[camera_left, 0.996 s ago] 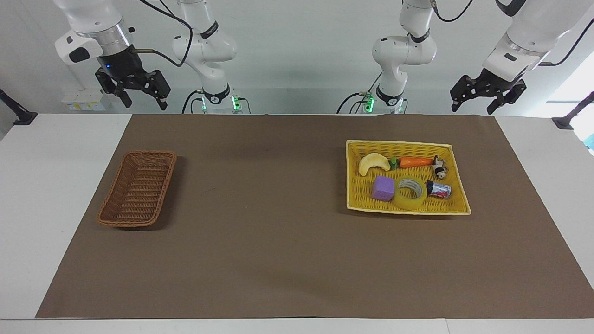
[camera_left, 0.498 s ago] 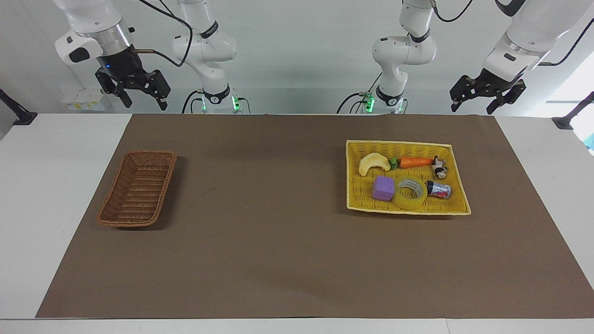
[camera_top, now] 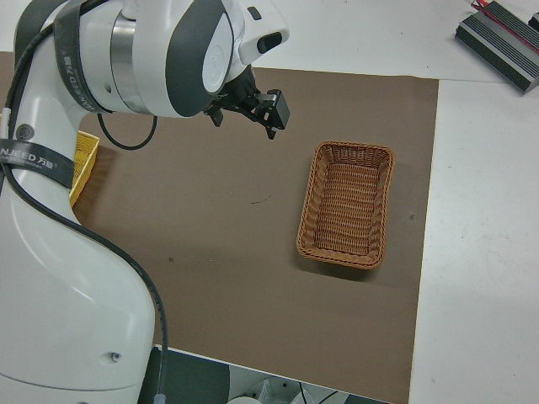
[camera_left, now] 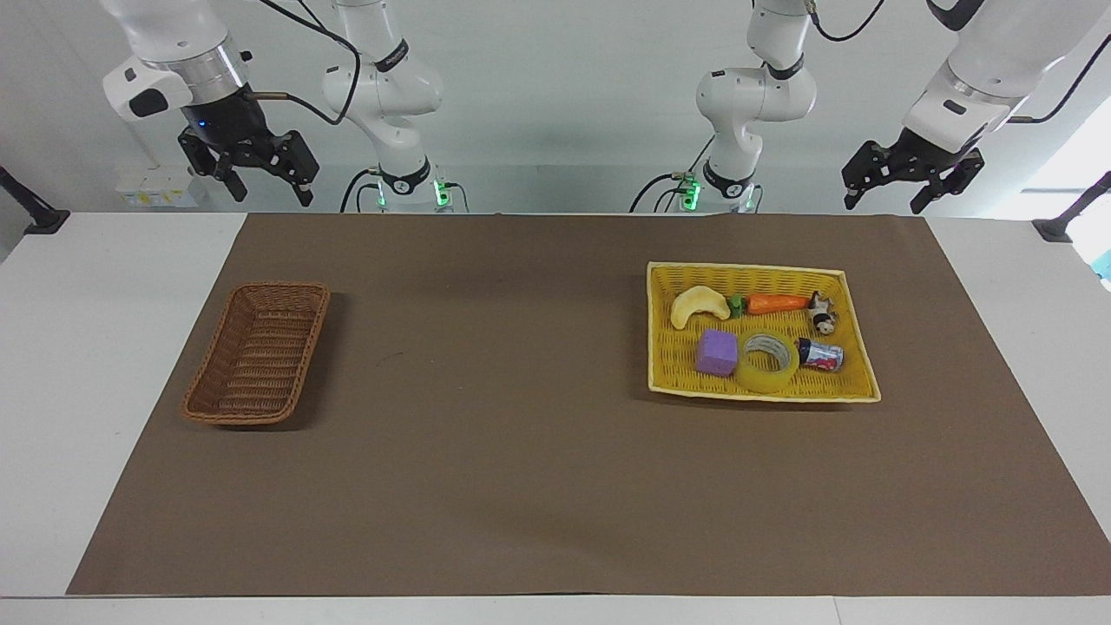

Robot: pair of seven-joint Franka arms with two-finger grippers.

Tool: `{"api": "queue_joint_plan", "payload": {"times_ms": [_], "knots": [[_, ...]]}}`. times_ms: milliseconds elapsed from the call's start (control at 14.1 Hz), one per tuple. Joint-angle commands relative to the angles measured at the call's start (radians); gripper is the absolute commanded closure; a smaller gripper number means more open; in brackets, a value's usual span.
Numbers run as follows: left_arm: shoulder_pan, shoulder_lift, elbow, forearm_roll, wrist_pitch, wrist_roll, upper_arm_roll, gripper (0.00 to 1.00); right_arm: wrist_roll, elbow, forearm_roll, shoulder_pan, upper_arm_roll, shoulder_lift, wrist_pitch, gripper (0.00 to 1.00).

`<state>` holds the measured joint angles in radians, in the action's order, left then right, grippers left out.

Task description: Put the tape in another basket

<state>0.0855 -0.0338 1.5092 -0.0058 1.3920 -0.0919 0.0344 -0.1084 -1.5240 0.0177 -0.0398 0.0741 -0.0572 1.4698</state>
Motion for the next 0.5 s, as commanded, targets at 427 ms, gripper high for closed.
{"api": "queue_joint_plan", "payload": {"times_ms": [427], "knots": [[-0.021,-0.048,0.123,-0.006,0.099,-0.011,-0.008,0.00,0.035,-0.019,0.001,0.012,-0.005,-0.015,0.009,0.00]]}}
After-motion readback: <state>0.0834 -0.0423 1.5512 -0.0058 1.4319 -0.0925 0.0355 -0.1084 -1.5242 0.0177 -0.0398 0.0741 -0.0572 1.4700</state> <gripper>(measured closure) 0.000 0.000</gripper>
